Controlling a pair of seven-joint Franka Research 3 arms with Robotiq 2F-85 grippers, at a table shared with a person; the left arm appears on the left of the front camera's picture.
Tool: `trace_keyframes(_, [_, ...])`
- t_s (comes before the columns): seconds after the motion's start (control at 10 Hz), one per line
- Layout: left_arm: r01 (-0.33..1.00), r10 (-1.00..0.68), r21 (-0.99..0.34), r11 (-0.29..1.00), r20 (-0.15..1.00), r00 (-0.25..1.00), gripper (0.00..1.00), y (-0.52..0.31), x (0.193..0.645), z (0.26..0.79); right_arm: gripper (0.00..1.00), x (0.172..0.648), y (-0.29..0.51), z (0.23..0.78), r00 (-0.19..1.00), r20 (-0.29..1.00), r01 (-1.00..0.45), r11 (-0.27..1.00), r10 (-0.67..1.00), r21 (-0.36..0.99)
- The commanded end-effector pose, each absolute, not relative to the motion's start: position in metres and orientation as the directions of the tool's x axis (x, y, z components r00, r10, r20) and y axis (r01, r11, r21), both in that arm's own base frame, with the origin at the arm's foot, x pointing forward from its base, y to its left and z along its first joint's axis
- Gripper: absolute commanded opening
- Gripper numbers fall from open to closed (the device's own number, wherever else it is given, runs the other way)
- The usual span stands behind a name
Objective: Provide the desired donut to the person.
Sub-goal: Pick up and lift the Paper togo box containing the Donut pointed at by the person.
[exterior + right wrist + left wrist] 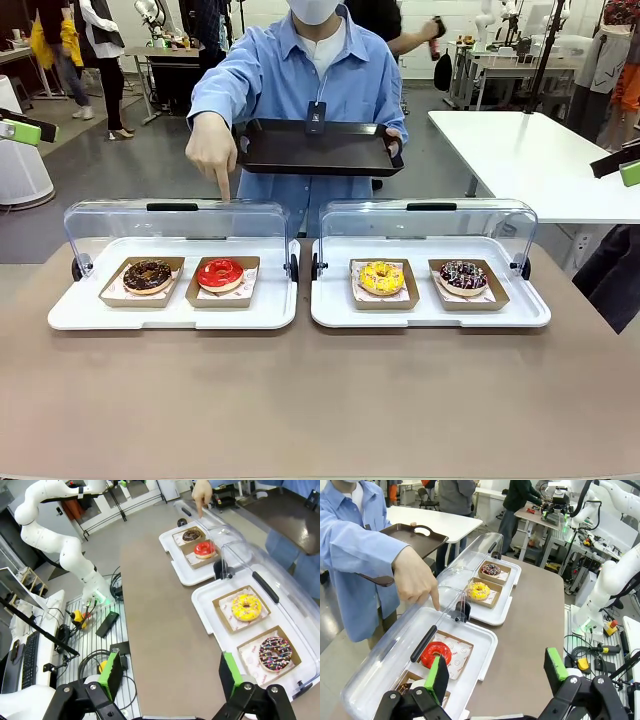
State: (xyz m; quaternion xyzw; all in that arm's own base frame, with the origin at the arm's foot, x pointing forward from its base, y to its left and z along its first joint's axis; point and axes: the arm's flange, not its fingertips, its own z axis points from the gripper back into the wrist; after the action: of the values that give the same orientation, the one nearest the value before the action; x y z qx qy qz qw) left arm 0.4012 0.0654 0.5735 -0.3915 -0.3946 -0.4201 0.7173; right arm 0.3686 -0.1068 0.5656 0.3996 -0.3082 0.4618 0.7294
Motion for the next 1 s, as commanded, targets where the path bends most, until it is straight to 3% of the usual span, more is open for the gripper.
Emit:
trace_keyframes(0.0, [0.914,-0.29,-0.229,0.334,0.898,0.331,1.0,0.065,0.401,0.575,1.0,0.37,-0.108,0.565,0.37,0.831,-0.926,0.235,0.415,0.295])
trace_keyframes(0.6, [0.912,-0.294,-0.23,0.34,0.895,0.336,1.0,0.065,0.401,0.574,1.0,0.37,-0.108,0.565,0.37,0.831,-0.926,0.235,0.415,0.295])
trace_keyframes(0.7, [0.928,-0.407,-0.152,0.34,0.866,0.291,1.0,0.06,0.399,0.574,1.0,0.37,-0.108,0.565,0.37,0.831,-0.926,0.235,0.415,0.295])
trace_keyframes(0.9, [0.967,-0.713,0.012,0.253,0.679,0.178,1.0,0.042,0.389,0.563,1.0,0.37,-0.108,0.565,0.37,0.831,-0.926,0.235,0.415,0.295])
